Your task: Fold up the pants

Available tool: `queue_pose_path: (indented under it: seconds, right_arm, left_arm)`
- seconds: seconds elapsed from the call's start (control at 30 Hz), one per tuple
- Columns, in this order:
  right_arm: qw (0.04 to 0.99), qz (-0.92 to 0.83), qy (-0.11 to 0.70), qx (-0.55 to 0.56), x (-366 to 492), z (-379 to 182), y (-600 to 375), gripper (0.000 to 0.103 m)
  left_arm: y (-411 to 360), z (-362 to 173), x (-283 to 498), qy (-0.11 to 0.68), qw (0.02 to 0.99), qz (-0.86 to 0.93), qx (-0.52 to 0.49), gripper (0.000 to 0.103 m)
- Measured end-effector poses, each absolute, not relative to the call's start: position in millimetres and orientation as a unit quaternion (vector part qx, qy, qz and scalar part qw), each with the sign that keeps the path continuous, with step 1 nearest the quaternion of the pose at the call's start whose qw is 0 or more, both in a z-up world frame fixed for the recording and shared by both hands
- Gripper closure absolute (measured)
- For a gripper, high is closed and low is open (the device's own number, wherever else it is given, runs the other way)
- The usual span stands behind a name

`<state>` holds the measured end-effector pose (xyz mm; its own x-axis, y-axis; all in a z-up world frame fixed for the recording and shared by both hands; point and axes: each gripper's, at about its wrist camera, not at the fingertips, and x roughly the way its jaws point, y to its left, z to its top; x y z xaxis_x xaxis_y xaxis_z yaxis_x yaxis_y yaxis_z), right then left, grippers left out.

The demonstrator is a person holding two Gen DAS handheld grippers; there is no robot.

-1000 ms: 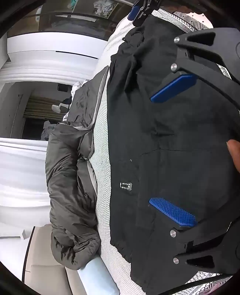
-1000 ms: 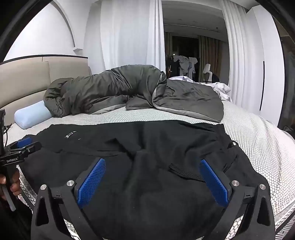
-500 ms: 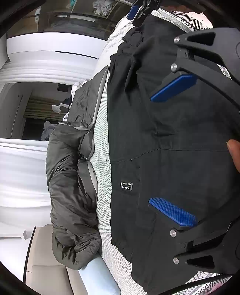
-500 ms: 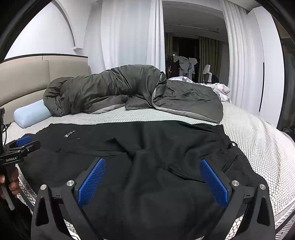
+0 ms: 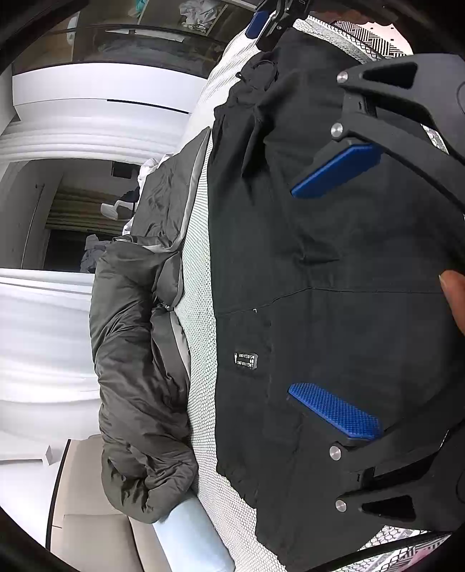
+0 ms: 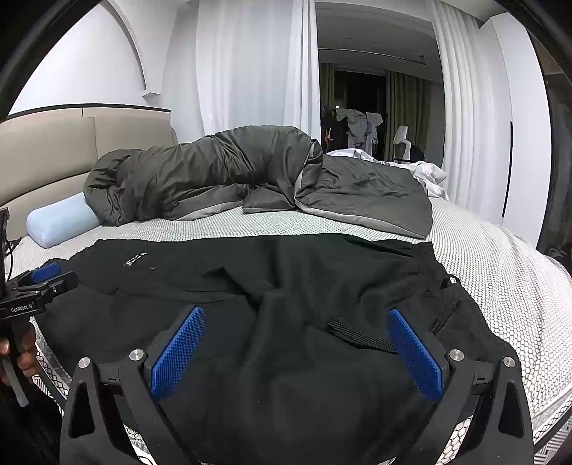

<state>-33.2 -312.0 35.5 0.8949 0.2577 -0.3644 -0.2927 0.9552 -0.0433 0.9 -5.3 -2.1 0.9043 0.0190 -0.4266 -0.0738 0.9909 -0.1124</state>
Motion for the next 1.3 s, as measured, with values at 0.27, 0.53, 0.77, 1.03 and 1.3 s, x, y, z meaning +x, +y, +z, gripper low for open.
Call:
queue_pose_path:
  seconds: [0.27,0.53,0.77,1.03,1.3]
  right_arm:
    - [0.972,0.142,0.181,-0.049,-32.7,35.6,-312.3,0.000]
    - [0.972,0.142,0.180,-0.050,-33.4,35.4,-311.5,0.000]
    - [0.972,0.141,0.180,-0.050,-33.2,35.5,-312.0,0.000]
    - [0.972,0.142,0.181,-0.050,-32.5,35.5,-312.5,0.000]
    - [0.972,0.140,0.181,-0.051,-32.9,35.5,-312.3,0.000]
  left_arm:
    - [-5.6,-2.0,0.7,0.217,0.974,0.024,-0.062,0.001]
    - [-6.1,-2.2,0.8,0.217,0.974,0.024,-0.062,0.001]
    - [0.2,2.4,1.2,0.216,0.974,0.025,-0.062,0.001]
    - [0.2,2.4,1.2,0.216,0.974,0.025,-0.062,0.001]
    - [-0.2,2.1,1.3,0.217,0.974,0.024,-0.061,0.001]
